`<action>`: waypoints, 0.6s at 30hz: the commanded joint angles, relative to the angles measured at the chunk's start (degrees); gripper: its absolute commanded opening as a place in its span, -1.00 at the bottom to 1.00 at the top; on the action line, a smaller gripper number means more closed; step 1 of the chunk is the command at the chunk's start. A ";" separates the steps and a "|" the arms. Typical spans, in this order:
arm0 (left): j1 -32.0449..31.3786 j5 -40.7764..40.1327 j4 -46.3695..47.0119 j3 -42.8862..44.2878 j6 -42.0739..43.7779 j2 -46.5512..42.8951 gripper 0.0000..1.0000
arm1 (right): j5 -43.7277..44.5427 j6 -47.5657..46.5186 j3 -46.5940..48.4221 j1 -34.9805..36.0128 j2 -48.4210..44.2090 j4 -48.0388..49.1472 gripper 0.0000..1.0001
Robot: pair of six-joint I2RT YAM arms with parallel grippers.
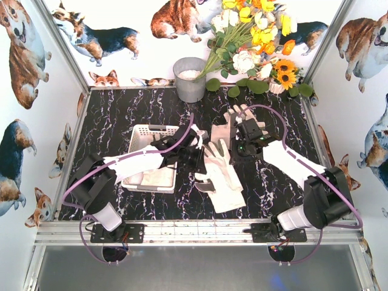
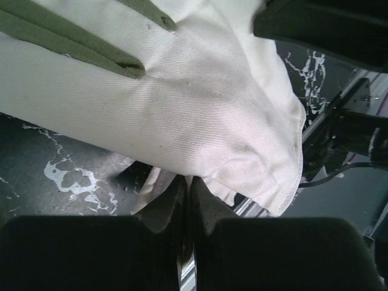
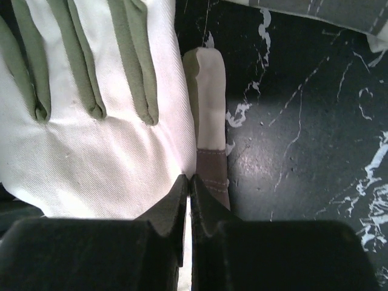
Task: Put the gloves into the storage basket
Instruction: Pair the glove with the glove.
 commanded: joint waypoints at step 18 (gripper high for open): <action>-4.75 -1.55 2.43 -2.88 -5.56 1.72 -1.00 | 0.53 1.12 -3.41 -0.35 -6.93 -4.19 -1.00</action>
